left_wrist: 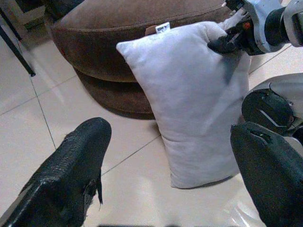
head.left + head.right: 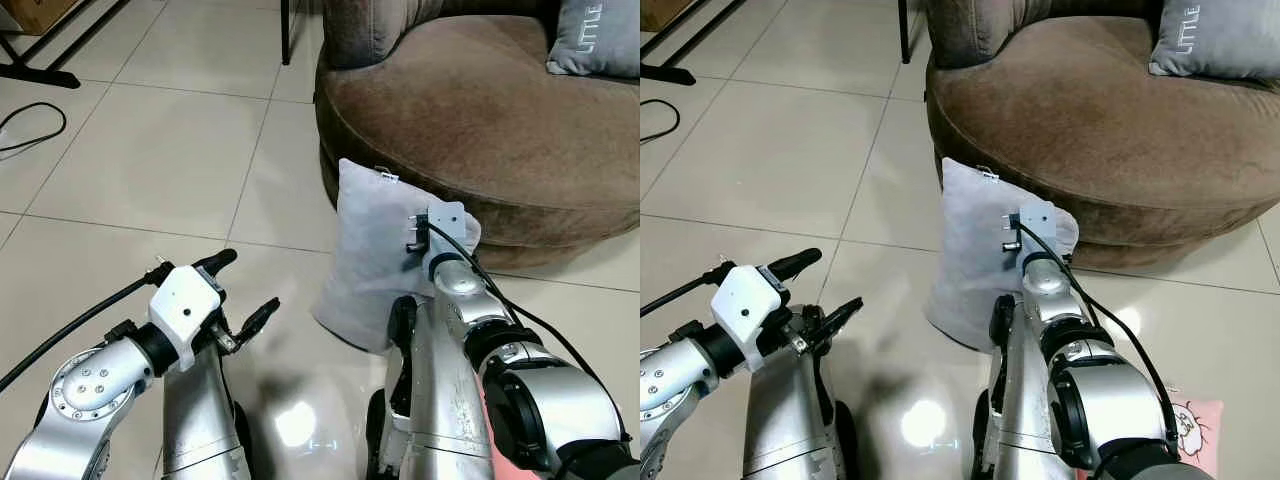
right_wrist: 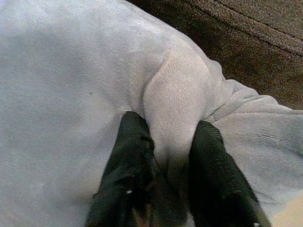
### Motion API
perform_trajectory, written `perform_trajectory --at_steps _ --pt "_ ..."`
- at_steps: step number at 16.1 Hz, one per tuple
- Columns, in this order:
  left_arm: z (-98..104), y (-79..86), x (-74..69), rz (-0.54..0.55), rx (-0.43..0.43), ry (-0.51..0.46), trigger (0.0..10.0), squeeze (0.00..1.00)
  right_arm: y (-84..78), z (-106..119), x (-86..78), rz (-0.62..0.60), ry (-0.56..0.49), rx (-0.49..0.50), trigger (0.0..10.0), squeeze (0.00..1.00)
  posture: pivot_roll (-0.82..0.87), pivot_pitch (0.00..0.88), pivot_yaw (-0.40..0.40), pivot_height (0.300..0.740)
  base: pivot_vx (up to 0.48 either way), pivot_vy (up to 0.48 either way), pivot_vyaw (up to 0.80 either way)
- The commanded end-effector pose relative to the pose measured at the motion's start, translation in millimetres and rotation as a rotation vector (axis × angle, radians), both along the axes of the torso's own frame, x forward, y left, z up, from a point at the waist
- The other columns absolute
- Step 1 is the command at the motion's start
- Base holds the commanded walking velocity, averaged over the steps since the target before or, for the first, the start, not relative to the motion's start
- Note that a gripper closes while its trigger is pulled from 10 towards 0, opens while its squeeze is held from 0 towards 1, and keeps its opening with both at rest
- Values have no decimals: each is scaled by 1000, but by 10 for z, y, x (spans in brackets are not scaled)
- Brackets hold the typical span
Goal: Move the pillow to the sofa from floor
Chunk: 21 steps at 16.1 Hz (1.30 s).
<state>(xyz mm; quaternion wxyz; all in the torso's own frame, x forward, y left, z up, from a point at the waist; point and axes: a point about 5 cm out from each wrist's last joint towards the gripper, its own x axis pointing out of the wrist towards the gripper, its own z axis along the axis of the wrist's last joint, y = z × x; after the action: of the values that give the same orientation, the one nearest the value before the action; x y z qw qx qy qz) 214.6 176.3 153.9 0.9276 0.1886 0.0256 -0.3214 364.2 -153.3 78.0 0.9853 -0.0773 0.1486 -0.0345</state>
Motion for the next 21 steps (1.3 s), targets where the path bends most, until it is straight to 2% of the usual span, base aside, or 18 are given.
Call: perform_trajectory --at_steps 1,9,12,13,15,21 --pt "-42 -2 -10 -12 7 30 10000 0 14 -115 -60 3 58 17 0 0 125 258 -5 411 0 0 0" --pt "-51 9 22 -6 8 23 10000 0 7 -155 -86 15 73 31 0 0 115 217 -12 411 0 0 0" --pt "-71 -14 46 6 1 12 10000 0 49 -175 -104 41 60 153 0 0 91 190 -42 411 0 0 0" --pt "-91 -10 30 49 -14 0 10000 0 232 -217 -180 190 10 272 0 0 67 173 -51 411 0 0 0" --pt "-100 23 0 109 -32 -12 10000 0 366 -256 -330 317 -65 365 0 0 47 140 -52 411 0 0 0" --pt "-100 23 0 109 -32 -12 10000 0 366 -256 -330 317 -65 365 0 0 47 140 -52 411 0 0 0"
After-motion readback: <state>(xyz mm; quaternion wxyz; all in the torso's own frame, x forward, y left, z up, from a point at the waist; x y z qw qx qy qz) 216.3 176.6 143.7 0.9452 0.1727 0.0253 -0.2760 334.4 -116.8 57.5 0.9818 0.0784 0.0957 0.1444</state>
